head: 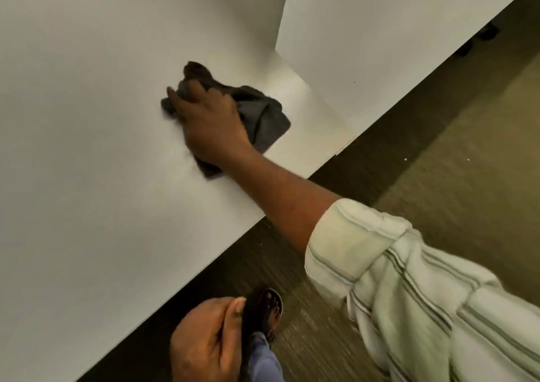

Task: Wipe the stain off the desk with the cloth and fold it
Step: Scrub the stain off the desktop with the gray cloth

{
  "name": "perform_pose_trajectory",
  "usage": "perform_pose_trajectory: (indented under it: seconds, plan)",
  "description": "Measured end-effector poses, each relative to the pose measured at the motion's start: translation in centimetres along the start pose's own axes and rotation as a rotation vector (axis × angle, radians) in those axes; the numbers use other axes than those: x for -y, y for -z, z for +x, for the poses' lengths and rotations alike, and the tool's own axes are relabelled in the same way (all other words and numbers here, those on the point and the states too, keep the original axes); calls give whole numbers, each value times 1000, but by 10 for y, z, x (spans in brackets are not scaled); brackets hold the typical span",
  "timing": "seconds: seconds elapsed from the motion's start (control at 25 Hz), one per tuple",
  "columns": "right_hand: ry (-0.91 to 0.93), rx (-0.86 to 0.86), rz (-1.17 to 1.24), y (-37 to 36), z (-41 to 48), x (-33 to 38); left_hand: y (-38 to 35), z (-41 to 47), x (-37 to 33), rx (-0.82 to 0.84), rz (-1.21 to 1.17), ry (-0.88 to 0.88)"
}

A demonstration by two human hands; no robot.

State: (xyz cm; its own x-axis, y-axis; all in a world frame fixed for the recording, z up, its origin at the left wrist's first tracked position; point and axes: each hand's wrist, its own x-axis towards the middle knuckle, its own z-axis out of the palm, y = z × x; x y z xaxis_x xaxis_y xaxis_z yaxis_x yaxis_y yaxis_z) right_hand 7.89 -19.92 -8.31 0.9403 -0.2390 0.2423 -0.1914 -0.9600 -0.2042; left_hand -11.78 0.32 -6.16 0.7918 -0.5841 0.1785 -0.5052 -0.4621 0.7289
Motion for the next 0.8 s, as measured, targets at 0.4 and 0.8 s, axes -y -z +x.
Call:
perform_pose_trajectory:
  seconds: [0.4,0.8]
  plan:
    - [-470,-44,-174,44,-49,-105,-4,134,8,-131,239,-97]
    - [-863,-167,-201,63,-91,-165,-17,129,30,-59,430,-161]
